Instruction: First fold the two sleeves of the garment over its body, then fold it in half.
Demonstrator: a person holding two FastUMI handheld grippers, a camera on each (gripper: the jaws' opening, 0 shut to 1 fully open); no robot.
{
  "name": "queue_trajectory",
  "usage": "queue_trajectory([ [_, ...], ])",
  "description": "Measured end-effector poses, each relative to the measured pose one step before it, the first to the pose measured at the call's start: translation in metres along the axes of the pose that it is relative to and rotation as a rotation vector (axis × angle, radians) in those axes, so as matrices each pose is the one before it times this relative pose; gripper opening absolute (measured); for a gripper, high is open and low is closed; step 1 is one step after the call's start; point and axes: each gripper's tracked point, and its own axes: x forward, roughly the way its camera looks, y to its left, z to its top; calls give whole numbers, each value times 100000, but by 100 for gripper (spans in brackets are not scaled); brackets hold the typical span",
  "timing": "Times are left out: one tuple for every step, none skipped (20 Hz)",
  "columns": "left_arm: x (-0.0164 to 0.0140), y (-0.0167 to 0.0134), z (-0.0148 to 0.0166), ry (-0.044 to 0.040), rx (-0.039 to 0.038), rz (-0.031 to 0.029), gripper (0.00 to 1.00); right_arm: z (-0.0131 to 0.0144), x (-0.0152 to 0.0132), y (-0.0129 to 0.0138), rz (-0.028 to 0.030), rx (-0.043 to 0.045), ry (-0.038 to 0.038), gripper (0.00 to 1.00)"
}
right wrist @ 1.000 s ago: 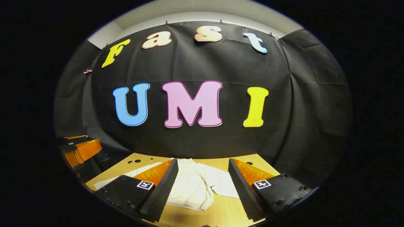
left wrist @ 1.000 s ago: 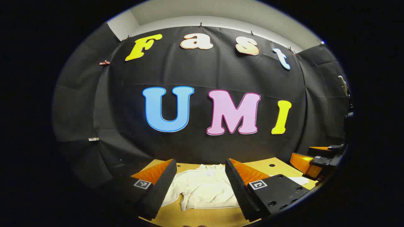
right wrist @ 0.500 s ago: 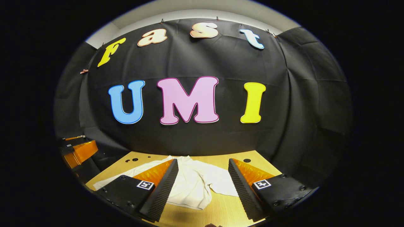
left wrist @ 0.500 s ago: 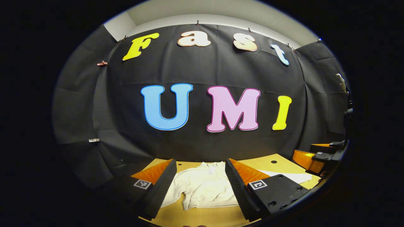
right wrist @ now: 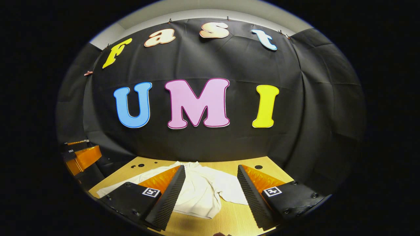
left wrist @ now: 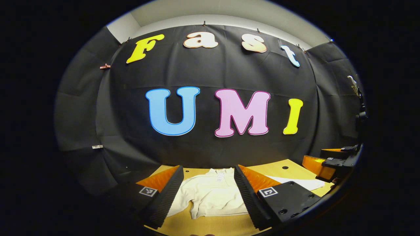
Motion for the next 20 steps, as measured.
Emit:
queue_trajectory([
  [53, 63, 10, 212, -49, 154, 96, -86, 44, -88, -193, -114, 178, 98],
  [-17, -57, -128, 103, -145, -24, 96, -80, 54, -145, -264, -46, 355, 98],
  [28, 2, 44, 39, -94, 70, 92, -155, 88, -198, -452, 2, 363, 98],
  [48, -69, 1, 14, 46, 83, 92, -121, 150, -258, -542, -172, 291, 98],
  [15, -33, 42, 167, 161, 99, 96, -237, 155, -397, -583, -268, 479, 98],
  [42, 51, -195, 183, 462, 252, 96, -234, 186, -443, -799, -307, 620, 98],
  [34, 79, 88, -102, 477, 249, 96, -218, 139, -477, -986, -616, 372, 98],
  [11, 26, 54, -233, 208, 131, 92, -246, 253, -830, -1622, -909, 439, 98],
  [55, 38, 59, 119, 20, 94, 96, -213, 193, -627, -1375, -564, 364, 98],
  [50, -53, -230, 375, -88, 49, 96, -301, 342, -938, -1713, -429, 725, 97],
  [83, -46, -36, 326, -81, -77, 96, -384, 373, -951, -1893, 69, 1055, 97],
  [51, -59, -133, 440, 118, 216, 96, -536, 417, -962, -1686, 853, 1408, 97],
  [65, -26, -165, 848, 281, 573, 96, -782, 309, -622, -946, 1979, 2428, 97],
  [-109, -43, -388, 689, 4, 209, 96, -839, 375, -686, -952, 2193, 2536, 98],
  [11, -233, -86, 385, -215, -156, 96, -724, 461, -973, -1741, 1630, 2249, 98],
  [-2, -200, -91, 371, -81, -111, 96, -714, 417, -986, -1923, 1284, 2148, 98],
  [46, -155, -15, 374, 167, 9, 96, -725, 422, -836, -1232, 948, 2107, 97],
  [17, -100, -250, 310, 423, 122, 96, -680, 468, -769, -541, 904, 2058, 97],
  [60, -42, -109, 191, 647, 311, 96, -706, 357, -739, -429, 704, 1949, 97],
  [34, 30, -274, 190, 562, 476, 96, -619, 532, -1061, -1190, 125, 1564, 96],
])
